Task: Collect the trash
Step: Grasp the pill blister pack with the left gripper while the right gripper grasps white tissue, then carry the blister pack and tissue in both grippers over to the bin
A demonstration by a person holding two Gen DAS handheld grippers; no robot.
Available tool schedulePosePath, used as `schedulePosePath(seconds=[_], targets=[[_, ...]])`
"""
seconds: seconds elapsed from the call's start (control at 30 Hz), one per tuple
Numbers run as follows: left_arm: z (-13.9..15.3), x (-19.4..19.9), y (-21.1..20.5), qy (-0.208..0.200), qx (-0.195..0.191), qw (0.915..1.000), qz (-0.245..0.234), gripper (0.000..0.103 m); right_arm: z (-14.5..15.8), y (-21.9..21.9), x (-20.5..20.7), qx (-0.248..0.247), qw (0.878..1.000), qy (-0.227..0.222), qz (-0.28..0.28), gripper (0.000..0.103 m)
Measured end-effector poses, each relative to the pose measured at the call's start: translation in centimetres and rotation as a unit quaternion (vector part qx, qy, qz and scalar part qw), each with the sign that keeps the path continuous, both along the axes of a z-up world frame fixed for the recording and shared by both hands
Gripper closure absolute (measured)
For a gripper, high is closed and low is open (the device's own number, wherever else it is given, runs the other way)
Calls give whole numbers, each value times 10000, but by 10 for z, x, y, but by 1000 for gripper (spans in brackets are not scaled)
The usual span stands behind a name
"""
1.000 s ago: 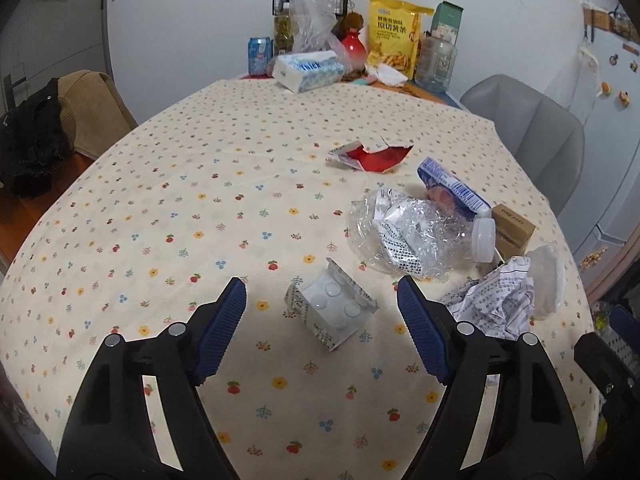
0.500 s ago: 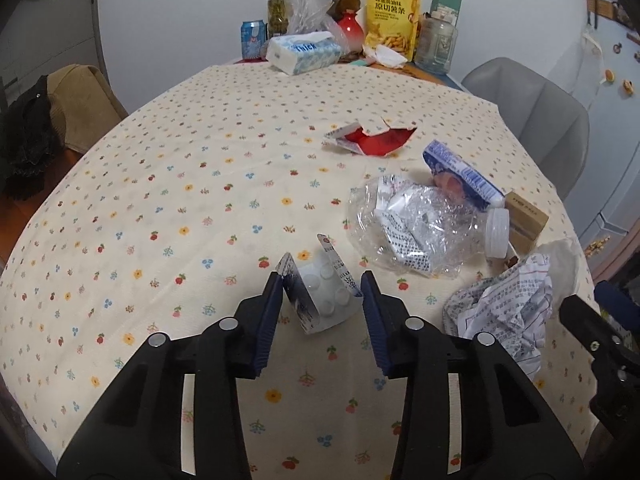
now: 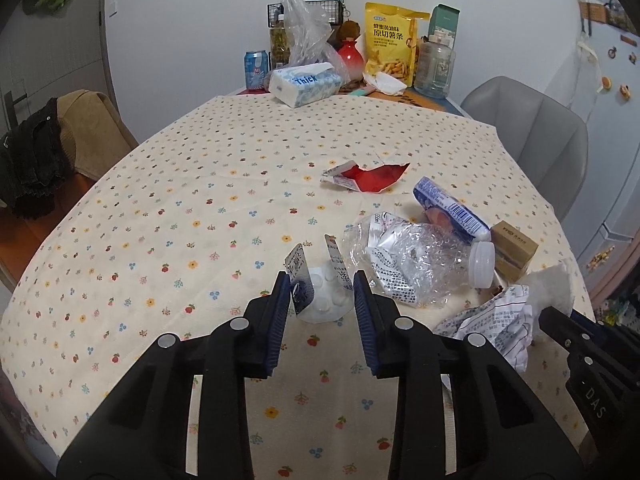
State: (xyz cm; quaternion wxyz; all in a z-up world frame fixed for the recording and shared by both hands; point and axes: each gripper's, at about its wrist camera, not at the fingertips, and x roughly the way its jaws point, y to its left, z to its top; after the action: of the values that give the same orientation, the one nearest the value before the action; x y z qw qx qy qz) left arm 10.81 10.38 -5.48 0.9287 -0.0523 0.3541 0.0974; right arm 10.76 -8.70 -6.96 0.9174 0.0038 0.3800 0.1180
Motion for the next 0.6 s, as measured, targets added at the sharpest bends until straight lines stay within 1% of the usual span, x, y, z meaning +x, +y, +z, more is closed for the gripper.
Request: schedulePosePath(seconds=[0.27,0.6], targets=[[10,-12,-8,-174,19,9998,-41,70,20,-8,-20,53,9997,-240,-42,95],[37,-33,-22,-522,94,9985,-91,70,53,-12,-50,113,9979,-629,42,96]])
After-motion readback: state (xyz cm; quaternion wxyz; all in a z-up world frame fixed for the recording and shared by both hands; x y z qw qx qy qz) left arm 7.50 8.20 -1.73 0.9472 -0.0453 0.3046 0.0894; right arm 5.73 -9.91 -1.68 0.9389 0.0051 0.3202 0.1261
